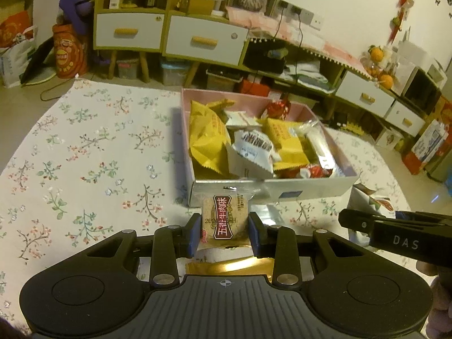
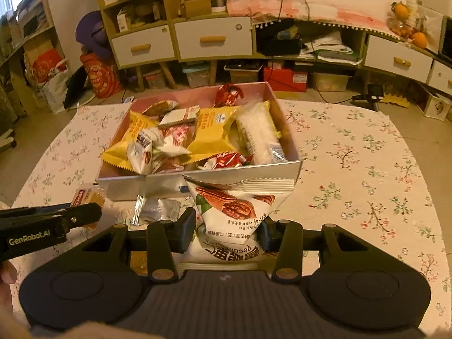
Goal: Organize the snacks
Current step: 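Lower both packs into the pink box and open both tools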
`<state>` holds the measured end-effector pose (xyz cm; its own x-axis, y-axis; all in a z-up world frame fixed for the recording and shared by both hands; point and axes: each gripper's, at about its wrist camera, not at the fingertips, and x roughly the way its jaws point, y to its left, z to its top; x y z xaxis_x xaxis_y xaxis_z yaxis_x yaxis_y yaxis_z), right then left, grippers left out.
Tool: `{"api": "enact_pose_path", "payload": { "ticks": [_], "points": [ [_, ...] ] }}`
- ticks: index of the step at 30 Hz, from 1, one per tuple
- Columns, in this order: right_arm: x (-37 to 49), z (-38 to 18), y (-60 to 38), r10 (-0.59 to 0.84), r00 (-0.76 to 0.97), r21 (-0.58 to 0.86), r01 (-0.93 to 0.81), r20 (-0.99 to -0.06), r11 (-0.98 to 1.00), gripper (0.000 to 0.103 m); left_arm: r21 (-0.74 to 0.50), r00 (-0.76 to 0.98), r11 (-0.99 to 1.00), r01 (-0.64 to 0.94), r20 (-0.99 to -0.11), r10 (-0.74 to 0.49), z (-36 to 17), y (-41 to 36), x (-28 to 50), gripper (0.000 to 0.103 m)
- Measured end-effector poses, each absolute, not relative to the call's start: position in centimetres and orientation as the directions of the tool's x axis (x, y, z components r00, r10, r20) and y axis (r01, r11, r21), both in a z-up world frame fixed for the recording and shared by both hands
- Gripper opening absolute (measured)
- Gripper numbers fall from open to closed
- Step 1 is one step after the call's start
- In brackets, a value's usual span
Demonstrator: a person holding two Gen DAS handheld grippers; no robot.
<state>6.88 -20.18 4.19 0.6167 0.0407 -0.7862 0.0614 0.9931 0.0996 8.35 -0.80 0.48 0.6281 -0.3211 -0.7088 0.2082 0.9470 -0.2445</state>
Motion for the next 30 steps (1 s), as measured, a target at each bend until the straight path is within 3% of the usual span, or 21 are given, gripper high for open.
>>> {"api": "enact_pose_path", "payload": {
  "ticks": [17, 30],
  "points": [
    [9.3, 5.4, -24.7, -0.007, 0.666, 0.132, 0.159, -0.746, 0.978, 0.041, -0.192, 0.665, 0.954, 0.232, -0.685, -0.3, 1.9, -1.6, 11.6, 0.032],
    [14.2, 5.2, -24.1, 0.13, 0.667, 0.293, 0.137, -0.734, 0.946, 0.041, -0.198, 0.688, 0.951, 0.238, -0.656, -0.309, 2.6, -4.6, 16.7, 0.032]
  ]
}}
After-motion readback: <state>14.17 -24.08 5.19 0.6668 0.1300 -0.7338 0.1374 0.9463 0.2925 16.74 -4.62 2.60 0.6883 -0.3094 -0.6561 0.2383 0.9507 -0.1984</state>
